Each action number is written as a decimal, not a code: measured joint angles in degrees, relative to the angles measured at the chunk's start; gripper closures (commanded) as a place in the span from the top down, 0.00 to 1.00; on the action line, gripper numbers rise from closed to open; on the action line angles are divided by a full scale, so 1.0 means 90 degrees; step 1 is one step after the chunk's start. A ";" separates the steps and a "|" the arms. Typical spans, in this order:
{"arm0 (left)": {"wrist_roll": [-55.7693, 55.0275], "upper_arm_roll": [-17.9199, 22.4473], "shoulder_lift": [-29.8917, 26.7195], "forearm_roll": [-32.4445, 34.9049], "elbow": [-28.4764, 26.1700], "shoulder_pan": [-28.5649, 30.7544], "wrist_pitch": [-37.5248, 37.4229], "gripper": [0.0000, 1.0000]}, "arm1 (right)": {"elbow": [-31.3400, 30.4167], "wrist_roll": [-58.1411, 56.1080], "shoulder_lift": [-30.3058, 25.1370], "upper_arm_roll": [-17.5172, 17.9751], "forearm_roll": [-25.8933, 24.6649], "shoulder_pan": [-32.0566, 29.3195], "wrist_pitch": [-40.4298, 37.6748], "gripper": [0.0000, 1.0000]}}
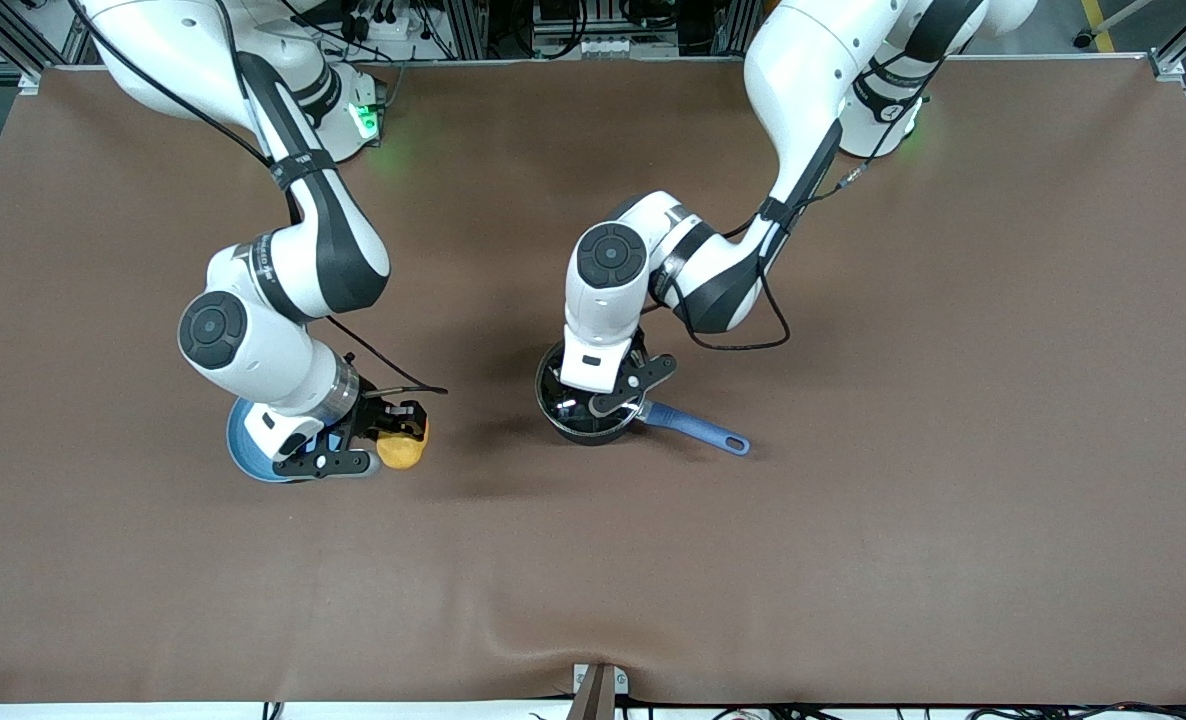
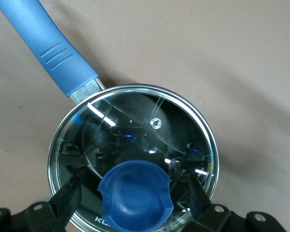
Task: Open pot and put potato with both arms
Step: 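Lift the lid aside with the left gripper while the right gripper carries the potato, then lower the potato into the saucepan while the left gripper lowers the lid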
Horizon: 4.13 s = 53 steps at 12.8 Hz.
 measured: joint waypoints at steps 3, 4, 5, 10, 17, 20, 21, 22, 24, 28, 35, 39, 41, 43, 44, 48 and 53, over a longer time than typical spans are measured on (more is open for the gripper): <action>-0.0018 0.0000 0.0009 0.0000 0.0000 0.0000 0.0000 0.88 | 0.0009 0.0000 0.0006 0.0000 -0.0007 0.0003 0.0000 0.00; -0.0030 0.0000 0.0011 0.0000 0.0000 -0.0001 0.0000 0.87 | 0.0010 0.0000 0.0007 0.0000 -0.0008 0.0004 0.0000 0.00; -0.0036 0.0000 0.0014 0.0000 0.0000 -0.0003 0.0000 0.80 | 0.0013 0.0000 0.0009 0.0000 -0.0009 0.0005 0.0000 0.00; -0.0090 0.0000 0.0033 0.0000 0.0004 -0.0015 0.0029 0.29 | 0.0054 0.0000 0.0015 0.0000 -0.0011 0.0011 0.0000 0.00; -0.0247 -0.0017 0.0032 0.0000 0.0067 -0.0019 0.0033 0.00 | 0.0243 0.0050 0.0018 0.0002 -0.0011 0.0065 -0.0002 0.00; -0.0252 -0.0036 -0.0128 -0.0001 0.0222 -0.0018 0.0034 0.00 | 0.0380 0.0372 0.0017 0.0006 -0.0011 0.0252 -0.0005 0.00; -0.0256 -0.0034 -0.0292 -0.0001 0.0245 -0.0017 0.0031 0.00 | 0.0411 0.0482 0.0018 0.0005 -0.0010 0.0323 -0.0005 0.00; -0.0258 -0.0026 -0.0483 0.0000 0.0253 -0.0016 0.0026 0.00 | 0.0433 0.0616 0.0018 0.0005 -0.0009 0.0380 -0.0004 0.00; -0.0255 0.0025 -0.0910 0.0000 0.0262 0.0047 -0.0158 0.00 | 0.0444 0.0987 0.0034 0.0007 -0.0007 0.0473 0.0000 0.00; 0.0471 0.0079 -0.1725 0.0000 0.0257 0.0657 -0.1214 0.00 | 0.0445 0.1973 0.0319 0.0022 -0.0002 0.1037 0.0572 0.00; 0.3201 0.0078 -0.2579 -0.0669 0.0019 0.2443 -0.2395 0.00 | 0.0768 0.2289 0.0909 0.0016 -0.0385 0.2199 0.0927 0.00; 0.5054 0.0078 -0.2942 -0.0730 -0.0689 0.3506 -0.2488 0.00 | 0.0761 0.2129 0.1063 0.0015 -0.0474 0.2341 0.0843 0.00; 0.5881 0.0076 -0.2994 -0.0736 -0.1024 0.3940 -0.2460 0.00 | 0.0762 0.2128 0.1275 0.0016 -0.0475 0.2412 0.0860 0.00; 0.6461 0.0074 -0.2995 -0.0739 -0.1265 0.4199 -0.2331 0.00 | 0.0765 0.2128 0.1431 0.0017 -0.0475 0.2470 0.0909 0.00; 0.6678 0.0074 -0.2996 -0.0739 -0.1381 0.4290 -0.2247 0.00 | 0.0768 0.2128 0.1470 0.0017 -0.0475 0.2511 0.0924 0.00; 0.7338 0.0073 -0.2995 -0.0739 -0.2049 0.4598 -0.1484 0.00 | 0.0778 0.2148 0.1563 0.0016 -0.0475 0.2733 0.0952 0.00; 0.7908 0.0073 -0.2873 -0.0739 -0.3329 0.4782 0.0053 0.00 | 0.0784 0.2162 0.1818 0.0010 -0.0504 0.2808 0.1272 0.00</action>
